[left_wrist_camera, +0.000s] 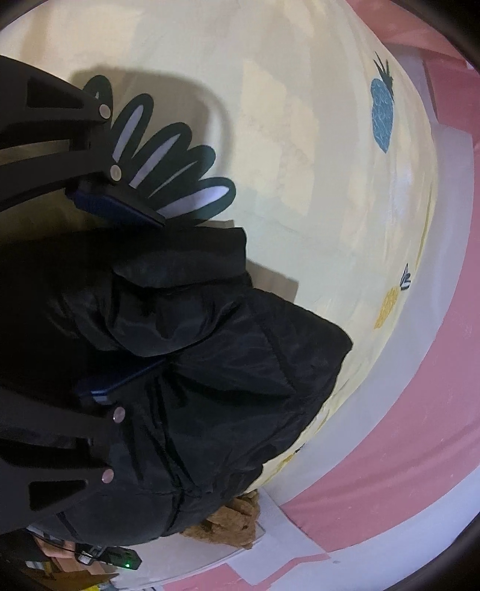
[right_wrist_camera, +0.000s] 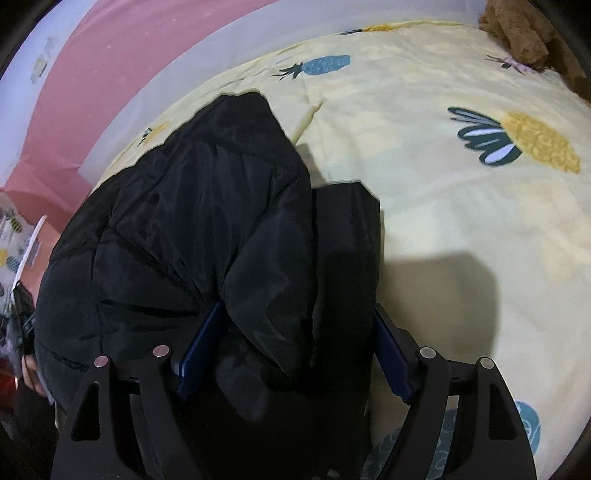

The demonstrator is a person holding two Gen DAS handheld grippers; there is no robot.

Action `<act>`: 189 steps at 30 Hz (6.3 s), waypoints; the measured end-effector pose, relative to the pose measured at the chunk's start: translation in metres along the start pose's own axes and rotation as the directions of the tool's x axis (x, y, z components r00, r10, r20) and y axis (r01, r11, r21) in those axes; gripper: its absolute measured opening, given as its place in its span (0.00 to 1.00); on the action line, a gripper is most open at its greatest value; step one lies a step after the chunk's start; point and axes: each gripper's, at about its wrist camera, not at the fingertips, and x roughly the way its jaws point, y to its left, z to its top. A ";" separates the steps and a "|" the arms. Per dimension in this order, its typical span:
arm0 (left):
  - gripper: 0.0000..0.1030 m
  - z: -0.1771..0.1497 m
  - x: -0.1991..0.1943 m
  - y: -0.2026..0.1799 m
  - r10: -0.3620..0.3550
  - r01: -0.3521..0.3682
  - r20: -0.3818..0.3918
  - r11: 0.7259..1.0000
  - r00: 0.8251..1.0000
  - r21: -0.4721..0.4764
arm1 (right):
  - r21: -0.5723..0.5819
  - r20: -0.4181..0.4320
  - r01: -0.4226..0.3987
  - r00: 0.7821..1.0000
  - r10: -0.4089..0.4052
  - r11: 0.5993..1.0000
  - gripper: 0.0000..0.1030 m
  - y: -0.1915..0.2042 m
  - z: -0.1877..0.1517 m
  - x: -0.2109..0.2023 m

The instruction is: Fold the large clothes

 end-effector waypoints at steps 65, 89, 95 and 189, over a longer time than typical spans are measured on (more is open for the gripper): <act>0.36 0.120 -0.015 0.082 0.230 -0.232 0.179 0.973 0.957 -0.008 | -0.221 0.074 -0.001 0.997 0.018 0.975 0.35 0.167 0.099 0.091; 0.54 0.131 -0.059 0.068 0.352 -0.354 0.260 0.934 0.899 -0.039 | -0.309 0.193 0.154 0.976 -0.097 0.939 0.52 0.181 0.098 0.054; 0.54 0.133 -0.068 0.056 0.349 -0.357 0.300 0.934 0.888 -0.029 | -0.348 0.249 0.186 0.963 -0.101 0.919 0.52 0.195 0.099 0.042; 0.65 -0.172 -0.211 -0.159 0.259 -0.307 0.250 0.936 0.933 0.175 | -0.469 0.260 0.137 0.965 -0.012 0.873 0.62 0.246 -0.175 -0.128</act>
